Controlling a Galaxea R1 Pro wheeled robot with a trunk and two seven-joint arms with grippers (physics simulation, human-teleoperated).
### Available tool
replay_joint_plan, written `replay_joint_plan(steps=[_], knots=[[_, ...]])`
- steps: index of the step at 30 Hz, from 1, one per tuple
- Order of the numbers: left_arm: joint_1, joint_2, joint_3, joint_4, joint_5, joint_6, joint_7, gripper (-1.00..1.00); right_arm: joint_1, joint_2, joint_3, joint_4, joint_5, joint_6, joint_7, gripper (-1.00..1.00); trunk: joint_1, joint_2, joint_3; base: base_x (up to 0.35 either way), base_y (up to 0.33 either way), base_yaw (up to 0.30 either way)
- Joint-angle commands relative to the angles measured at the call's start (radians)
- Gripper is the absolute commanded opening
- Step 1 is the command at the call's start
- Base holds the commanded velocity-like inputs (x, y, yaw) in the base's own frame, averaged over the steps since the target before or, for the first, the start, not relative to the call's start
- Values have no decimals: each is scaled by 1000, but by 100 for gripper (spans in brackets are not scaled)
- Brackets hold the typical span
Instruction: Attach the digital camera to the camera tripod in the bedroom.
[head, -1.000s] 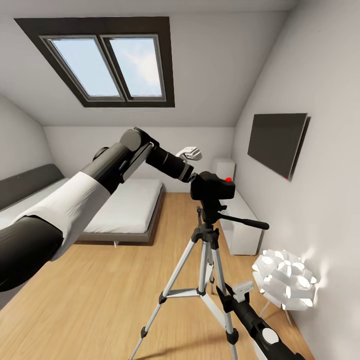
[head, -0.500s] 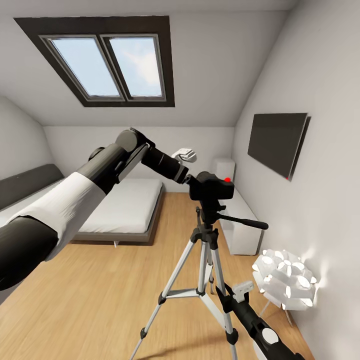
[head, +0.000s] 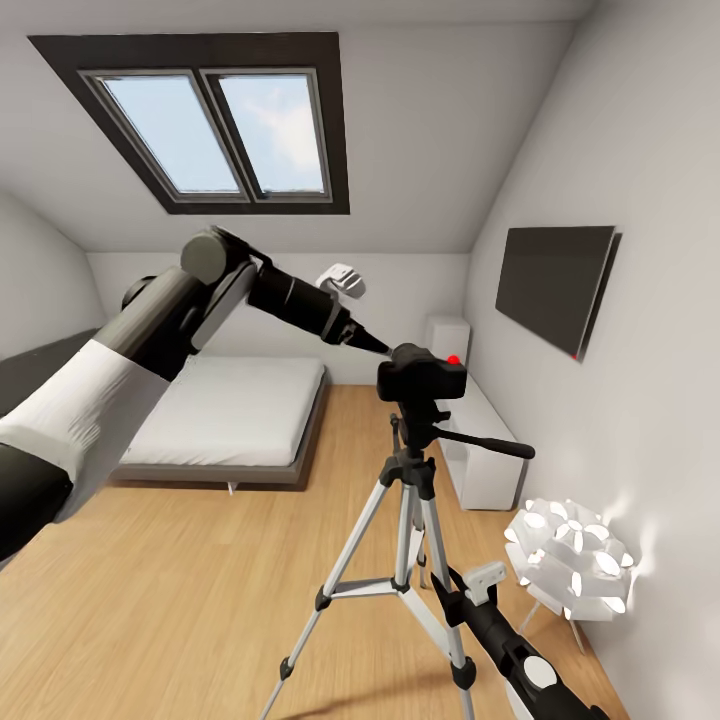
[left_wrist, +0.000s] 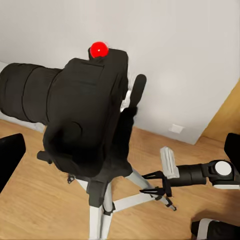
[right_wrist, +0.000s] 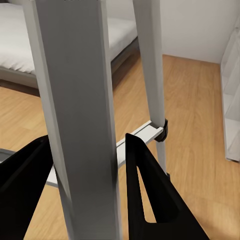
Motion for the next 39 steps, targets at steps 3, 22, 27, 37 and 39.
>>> replay_joint_plan(steps=[3,22,27,37,39], knots=[[-1,31,6,-54,2,4,-24,100,0,-2,10,-1,-14,-2,2,-100,1,0,-1,0,0,0],[4,303,129,-248,3,4,-231,100,0,-2,12,-1,-14,-4,2,100,1,0,-1,0,0,0],[5,345,134,-249,3,4,-237,100,0,-2,12,-1,-14,-4,2,100,1,0,-1,0,0,0],[6,393,134,-239,4,4,-238,100,0,-2,12,-1,-14,-5,2,100,1,0,-1,0,0,0],[6,396,134,-233,4,4,-237,100,0,-2,12,-1,-14,-5,2,100,1,0,-1,0,0,0]])
